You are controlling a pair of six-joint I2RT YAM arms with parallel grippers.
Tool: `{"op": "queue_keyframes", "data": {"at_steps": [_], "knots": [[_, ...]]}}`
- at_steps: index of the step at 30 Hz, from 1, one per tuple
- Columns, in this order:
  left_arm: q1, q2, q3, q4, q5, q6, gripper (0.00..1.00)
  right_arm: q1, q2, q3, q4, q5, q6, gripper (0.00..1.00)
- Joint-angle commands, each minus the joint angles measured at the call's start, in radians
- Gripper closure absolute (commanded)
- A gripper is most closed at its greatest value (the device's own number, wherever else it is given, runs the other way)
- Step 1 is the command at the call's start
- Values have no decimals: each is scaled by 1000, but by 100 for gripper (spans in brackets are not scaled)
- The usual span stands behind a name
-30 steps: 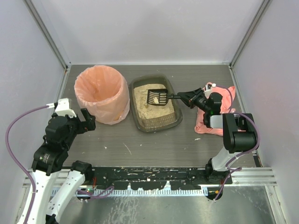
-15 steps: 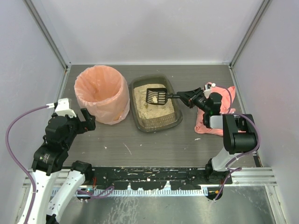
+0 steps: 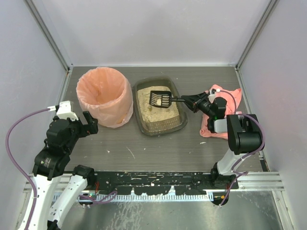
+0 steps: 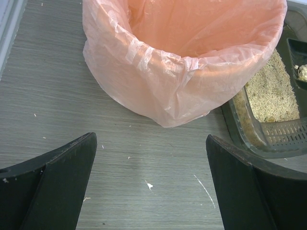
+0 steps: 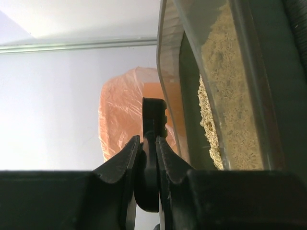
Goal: Clean the litter box
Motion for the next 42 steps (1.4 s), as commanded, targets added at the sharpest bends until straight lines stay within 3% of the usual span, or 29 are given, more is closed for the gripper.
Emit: {"op": "queue_keyframes", "data": {"at_steps": [1,12,21,31,37,42], "knots": [[6,-2,9,38,6,-3,2,-10,-105,14,-19,32,-16,99],[7,-6,8,39,7,-4,2,31,-322,242,-423,160,-133,99],[6,-5,7,38,4,-3,2,248,-200,699,-644,284,-269,99],[6,5,8,36,1,-3,2,492,91,1172,-863,297,-718,99],[6,9,8,36,2,-3,2,596,174,1308,-933,268,-1067,99],[7,12,7,35,1,-3,2,677,155,1347,-981,281,-1352,99]]}}
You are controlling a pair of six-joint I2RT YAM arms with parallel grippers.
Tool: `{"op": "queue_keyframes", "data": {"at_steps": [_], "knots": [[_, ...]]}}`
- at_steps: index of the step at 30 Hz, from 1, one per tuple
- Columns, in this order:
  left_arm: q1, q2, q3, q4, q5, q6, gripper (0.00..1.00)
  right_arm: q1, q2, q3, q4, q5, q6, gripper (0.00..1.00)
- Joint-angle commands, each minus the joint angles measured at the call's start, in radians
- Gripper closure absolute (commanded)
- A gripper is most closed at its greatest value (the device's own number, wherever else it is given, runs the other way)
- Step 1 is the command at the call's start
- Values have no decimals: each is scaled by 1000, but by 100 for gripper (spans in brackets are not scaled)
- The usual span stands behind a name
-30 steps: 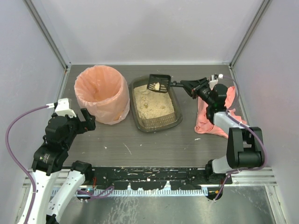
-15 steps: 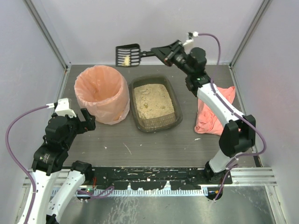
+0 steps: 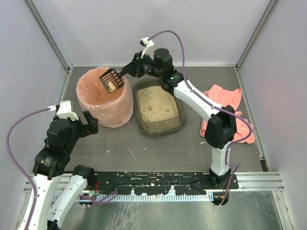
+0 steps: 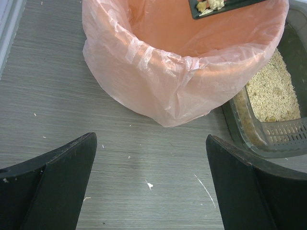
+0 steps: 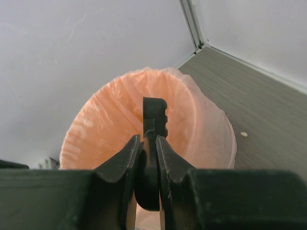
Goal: Clean the litter box
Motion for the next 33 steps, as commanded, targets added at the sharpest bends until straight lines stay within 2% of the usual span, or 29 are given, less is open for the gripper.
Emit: {"op": "queue_keyframes", "data": {"at_steps": [1,5,8,14,22,25,30,33], "knots": [[7,7,8,36,0,-3,2,67,-77,79,3,-1,-361,99],[6,9,9,35,2,-3,2,106,-132,23,6,-12,-504,99],[7,10,8,35,2,-4,2,144,-181,-21,9,49,-618,99],[7,14,10,36,9,-3,2,160,-190,-2,-1,115,-645,99],[7,17,8,35,4,-2,2,160,-209,-12,16,136,-588,99],[6,19,8,36,6,-2,2,158,-222,-21,24,217,-534,99],[7,23,8,35,9,-2,2,139,-251,-31,29,311,-346,99],[7,25,9,35,9,-2,2,91,-240,-5,1,259,-176,99]]}}
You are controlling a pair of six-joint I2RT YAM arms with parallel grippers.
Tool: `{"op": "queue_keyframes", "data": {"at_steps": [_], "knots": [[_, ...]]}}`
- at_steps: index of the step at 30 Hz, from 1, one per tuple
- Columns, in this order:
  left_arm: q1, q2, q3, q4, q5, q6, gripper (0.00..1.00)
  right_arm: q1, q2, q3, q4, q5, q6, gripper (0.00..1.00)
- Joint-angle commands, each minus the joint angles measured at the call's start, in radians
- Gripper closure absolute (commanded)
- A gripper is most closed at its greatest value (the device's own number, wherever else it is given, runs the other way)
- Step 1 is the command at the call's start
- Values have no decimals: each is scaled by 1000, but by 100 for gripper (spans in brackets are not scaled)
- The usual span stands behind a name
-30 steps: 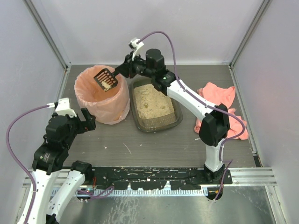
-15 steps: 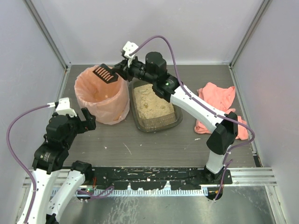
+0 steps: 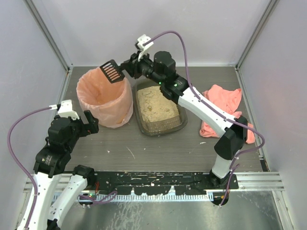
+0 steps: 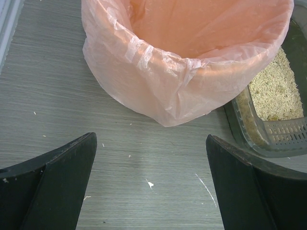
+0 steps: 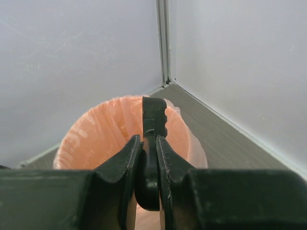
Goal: Clean the litter box
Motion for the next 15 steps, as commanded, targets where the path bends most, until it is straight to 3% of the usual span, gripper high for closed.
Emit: {"op": "queue_keyframes", "data": {"at_steps": [1,8,12,15], "knots": [[6,6,10,34,8,-2,2,-69,-61,39,39,-4,286,99],[8,8,9,34,9,-3,2,-268,-137,-130,165,-207,654,99],[7,9,11,35,10,-2,2,-406,-276,-299,200,-213,670,99],[8,11,9,36,14,-2,2,-471,-349,-367,109,-190,568,99]]}}
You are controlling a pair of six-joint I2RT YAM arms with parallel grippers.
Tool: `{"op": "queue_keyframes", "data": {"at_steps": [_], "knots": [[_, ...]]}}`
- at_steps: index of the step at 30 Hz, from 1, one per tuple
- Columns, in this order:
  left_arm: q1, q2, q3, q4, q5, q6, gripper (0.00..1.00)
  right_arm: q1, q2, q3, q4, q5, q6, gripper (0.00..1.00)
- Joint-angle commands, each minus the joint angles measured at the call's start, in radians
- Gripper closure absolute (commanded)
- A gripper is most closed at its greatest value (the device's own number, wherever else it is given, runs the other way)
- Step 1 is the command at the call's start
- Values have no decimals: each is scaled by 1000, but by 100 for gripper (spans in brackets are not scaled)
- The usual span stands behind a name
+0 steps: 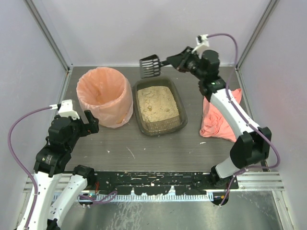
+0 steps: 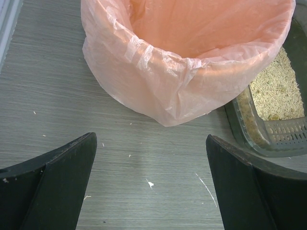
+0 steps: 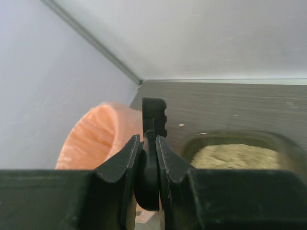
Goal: Clean the litter box
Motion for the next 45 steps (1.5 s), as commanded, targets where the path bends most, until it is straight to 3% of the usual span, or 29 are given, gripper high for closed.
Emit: {"op": "queue_keyframes", "data": {"at_steps": [1,9,12,19,24,33,45], "knots": [[8,4,8,35,15,-2,2,-70,-172,-50,-25,10,-76,99],[7,9,9,35,16,-3,2,-74,-108,-14,-378,121,-342,99],[7,9,10,36,16,-3,2,-57,-54,13,-448,142,-373,99],[7,12,10,36,16,-2,2,73,71,121,-592,410,-477,99],[8,11,11,35,16,-2,2,118,168,200,-670,519,-512,99],[8,13,10,35,17,-1,2,124,243,202,-699,476,-480,99],[7,12,9,35,18,0,2,120,228,51,-593,335,-337,99]]}}
